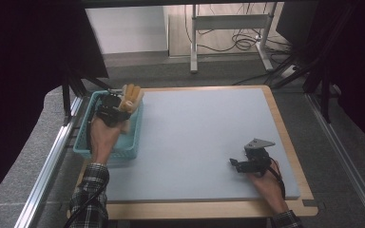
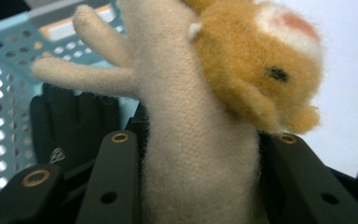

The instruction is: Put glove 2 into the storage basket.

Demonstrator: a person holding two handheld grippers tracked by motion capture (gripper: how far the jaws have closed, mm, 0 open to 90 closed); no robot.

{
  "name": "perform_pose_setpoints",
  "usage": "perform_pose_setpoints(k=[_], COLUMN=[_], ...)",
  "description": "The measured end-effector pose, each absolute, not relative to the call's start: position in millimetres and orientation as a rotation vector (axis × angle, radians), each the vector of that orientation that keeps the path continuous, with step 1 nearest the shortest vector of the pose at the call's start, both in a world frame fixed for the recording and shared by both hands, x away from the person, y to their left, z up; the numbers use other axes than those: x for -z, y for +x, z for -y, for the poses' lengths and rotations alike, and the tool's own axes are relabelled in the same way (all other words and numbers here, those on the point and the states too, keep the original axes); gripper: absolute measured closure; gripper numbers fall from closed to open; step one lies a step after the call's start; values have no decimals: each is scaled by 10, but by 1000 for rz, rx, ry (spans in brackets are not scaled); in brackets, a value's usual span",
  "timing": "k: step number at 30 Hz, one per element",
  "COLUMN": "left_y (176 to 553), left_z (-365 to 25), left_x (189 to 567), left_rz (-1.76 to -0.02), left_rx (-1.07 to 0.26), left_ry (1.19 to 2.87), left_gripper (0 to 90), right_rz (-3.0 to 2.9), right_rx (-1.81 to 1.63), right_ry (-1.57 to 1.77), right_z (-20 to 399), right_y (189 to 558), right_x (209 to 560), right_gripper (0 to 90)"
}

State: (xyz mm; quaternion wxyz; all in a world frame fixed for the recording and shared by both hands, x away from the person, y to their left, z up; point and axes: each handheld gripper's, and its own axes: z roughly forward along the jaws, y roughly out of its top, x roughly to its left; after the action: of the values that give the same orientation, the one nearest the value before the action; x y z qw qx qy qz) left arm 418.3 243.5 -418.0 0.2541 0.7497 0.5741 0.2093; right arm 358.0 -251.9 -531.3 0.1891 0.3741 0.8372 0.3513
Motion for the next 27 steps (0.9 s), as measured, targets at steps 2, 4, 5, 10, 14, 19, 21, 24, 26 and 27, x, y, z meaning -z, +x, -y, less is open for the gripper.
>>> perform_pose_setpoints(k=[2,4,5,10,14,19,21,24,26,27], left_y=[4219,4259,4286,4416,4548,4665,4707,4755,4785,4801], left_z=[-2499,-2553,-2575,-2633,-2631,-2561,-2531,-2535,-2534,-2531], left_x=[4234,4303,4353,4578,4748,4866,4899,4943,4989,5018], left_rz=[-1592,-1622,-1643,-1710,-1761,-1761,-1759,-1759,-1776,-1795], left_rx=[-565,-552,-540,-485,-434,-383,-363,-321,-278,-263], left_ry=[2034,2032,2033,2051,2076,2121,2133,2141,2170,2182], left_gripper=[608,606,606,600,595,583,573,539,470,424], right_rz=[-2354,-2354,-2354,-2354,-2354,-2354,-2354,-2353,-2354,-2354], right_rx=[-988,-988,-988,-989,-989,-989,-989,-989,-990,-990], right_ry=[1052,1052,1053,1053,1052,1052,1053,1053,1052,1052], right_z=[2519,2519,2519,2518,2519,2519,2519,2519,2519,2519], right_y=[3580,3579,3579,3579,3580,3580,3579,3579,3579,3579], right_x=[5313,5313,5313,5313,5313,5313,5313,5313,5313,5313], right_gripper=[189,189,189,189,189,189,189,189,189,189])
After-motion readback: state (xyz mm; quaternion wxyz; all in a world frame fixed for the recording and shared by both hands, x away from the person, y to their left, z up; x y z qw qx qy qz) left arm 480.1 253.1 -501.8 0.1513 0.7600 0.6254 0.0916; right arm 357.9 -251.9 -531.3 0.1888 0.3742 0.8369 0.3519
